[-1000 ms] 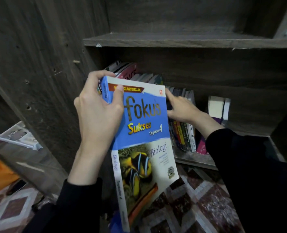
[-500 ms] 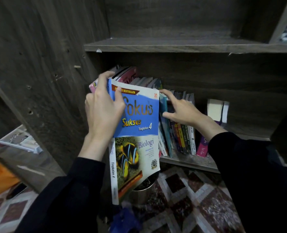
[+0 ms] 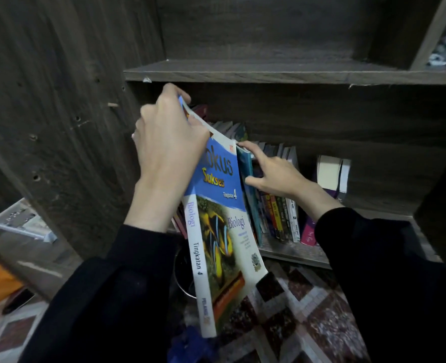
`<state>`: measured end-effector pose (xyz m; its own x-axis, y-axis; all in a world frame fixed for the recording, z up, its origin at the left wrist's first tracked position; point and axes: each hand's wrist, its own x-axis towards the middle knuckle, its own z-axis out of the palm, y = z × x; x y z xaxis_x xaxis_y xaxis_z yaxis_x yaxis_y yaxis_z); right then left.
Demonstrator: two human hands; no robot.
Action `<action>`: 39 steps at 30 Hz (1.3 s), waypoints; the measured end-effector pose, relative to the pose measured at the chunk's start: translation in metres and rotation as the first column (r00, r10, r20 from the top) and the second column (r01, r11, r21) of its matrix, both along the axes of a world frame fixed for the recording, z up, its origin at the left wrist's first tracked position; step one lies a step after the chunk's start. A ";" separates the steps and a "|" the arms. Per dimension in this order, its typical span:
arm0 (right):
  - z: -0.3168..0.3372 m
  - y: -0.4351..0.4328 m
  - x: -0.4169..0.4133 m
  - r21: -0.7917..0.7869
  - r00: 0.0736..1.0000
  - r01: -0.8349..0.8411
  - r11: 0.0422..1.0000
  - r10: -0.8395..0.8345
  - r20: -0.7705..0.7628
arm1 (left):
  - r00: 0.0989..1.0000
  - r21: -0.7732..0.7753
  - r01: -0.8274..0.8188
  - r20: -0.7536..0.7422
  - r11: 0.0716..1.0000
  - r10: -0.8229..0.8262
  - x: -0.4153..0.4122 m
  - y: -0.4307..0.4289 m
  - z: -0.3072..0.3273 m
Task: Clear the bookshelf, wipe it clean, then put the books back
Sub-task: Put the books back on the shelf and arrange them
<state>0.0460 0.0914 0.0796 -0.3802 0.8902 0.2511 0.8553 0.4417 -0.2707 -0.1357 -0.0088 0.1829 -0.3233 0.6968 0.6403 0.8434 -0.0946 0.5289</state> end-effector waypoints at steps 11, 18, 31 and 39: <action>0.000 -0.004 0.000 0.035 1.000 -0.004 0.999 0.004 0.005 | 0.999 0.204 0.032 0.032 0.978 -0.039 0.016 0.027 -0.016; -0.004 -0.002 0.005 0.076 1.000 -0.008 0.997 0.008 -0.001 | 0.993 0.535 0.051 0.059 0.843 -0.097 0.024 0.045 -0.095; -0.021 -0.008 0.001 0.196 0.997 -0.060 0.979 0.051 0.051 | 0.971 0.167 0.098 0.198 0.981 -0.131 0.101 0.011 -0.290; -0.030 -0.004 -0.001 0.305 0.997 -0.030 0.952 0.007 0.077 | 0.995 0.037 0.095 0.006 0.995 -0.095 0.104 0.057 -0.285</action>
